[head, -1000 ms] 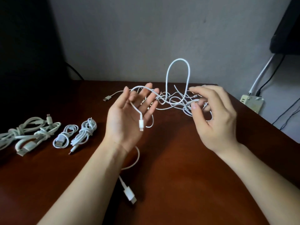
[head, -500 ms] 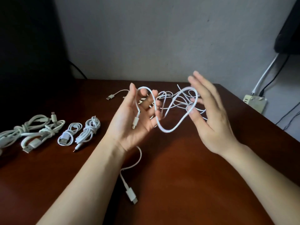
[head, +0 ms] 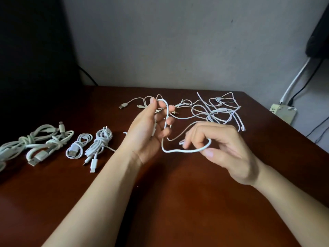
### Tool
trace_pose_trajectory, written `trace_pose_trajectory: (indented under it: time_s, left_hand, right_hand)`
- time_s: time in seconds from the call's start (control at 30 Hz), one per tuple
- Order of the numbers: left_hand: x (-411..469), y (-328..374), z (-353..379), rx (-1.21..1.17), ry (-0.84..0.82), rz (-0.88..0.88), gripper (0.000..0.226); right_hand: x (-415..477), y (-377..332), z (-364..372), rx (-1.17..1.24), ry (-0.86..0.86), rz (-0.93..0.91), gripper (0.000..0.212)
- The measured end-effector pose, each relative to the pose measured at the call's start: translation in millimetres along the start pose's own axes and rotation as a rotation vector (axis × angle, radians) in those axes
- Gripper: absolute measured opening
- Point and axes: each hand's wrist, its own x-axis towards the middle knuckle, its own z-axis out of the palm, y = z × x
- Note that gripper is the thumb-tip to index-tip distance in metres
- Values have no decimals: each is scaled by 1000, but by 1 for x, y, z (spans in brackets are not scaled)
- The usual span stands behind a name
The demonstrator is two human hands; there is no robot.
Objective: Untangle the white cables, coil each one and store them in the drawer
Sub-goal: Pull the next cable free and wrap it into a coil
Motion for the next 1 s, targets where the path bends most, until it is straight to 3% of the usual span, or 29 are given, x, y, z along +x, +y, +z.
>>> trace_pose_trajectory:
  time_s: [0.17,0.4,0.53,0.67,0.77,0.83,0.9,1.0]
  left_hand:
    - [0,-1,0,70,4,40,33]
    - [-11,-16,12,452,-123,41,32]
    - [-9,-23,15,672,-238,-17,67]
    - [-6,-27,17,517,-425,-156,83]
    - [-6,-30,19,466,-453,-215,95]
    - [-7,-30,18,476,-428,-225,86]
    - [-9,-30,16,527,-427,-189,61]
    - [-12,-29,9,594,-508,-129,19]
  right_hand:
    - [0,-12,-1,-90,9,31,16]
    - [1,-9,4,-153,150,54,19]
    - [2,-3,3,-102,242,173,20]
    - [5,-1,1,-56,350,263,20]
    - [6,1,1,-135,393,325,18]
    - [5,6,0,-199,410,344,14]
    - [4,9,0,-241,417,342,8]
    - [2,11,-1,-290,441,342,23]
